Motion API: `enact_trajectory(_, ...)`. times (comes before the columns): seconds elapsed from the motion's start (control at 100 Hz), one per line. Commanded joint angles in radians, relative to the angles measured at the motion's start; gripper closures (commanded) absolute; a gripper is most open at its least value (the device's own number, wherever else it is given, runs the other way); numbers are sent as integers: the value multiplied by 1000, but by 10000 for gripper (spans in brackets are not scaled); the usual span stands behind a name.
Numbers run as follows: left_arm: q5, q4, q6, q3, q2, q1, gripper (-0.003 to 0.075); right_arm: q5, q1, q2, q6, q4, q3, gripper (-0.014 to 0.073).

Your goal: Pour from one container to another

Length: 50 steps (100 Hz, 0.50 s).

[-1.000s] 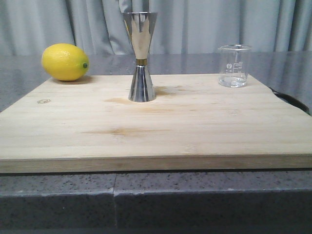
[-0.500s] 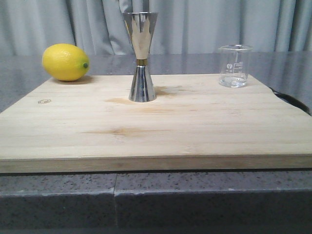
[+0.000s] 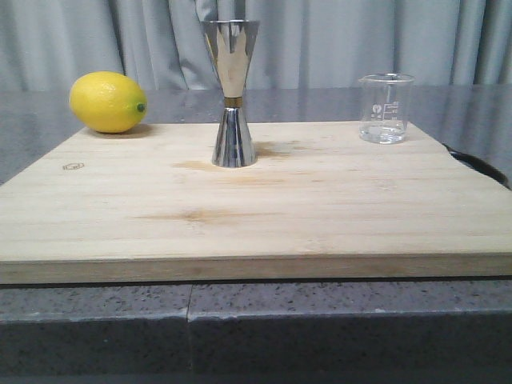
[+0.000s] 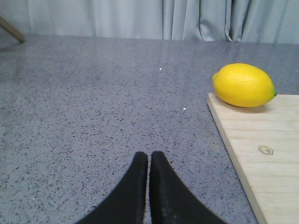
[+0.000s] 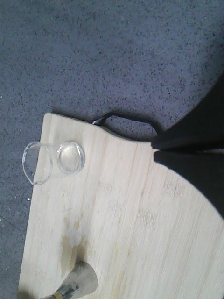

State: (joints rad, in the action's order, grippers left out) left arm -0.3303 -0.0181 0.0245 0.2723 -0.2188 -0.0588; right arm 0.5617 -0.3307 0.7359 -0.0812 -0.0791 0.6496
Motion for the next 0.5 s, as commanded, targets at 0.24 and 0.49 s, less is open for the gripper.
enact_trajectory(0.24,340,-8,-1,-254,251,6,739,-62,2,-1,1,-13,29,665)
enact_trajectory(0.49,411,-5,-1,-282,249,6,739,-58,2,-1,1,-13,29,665)
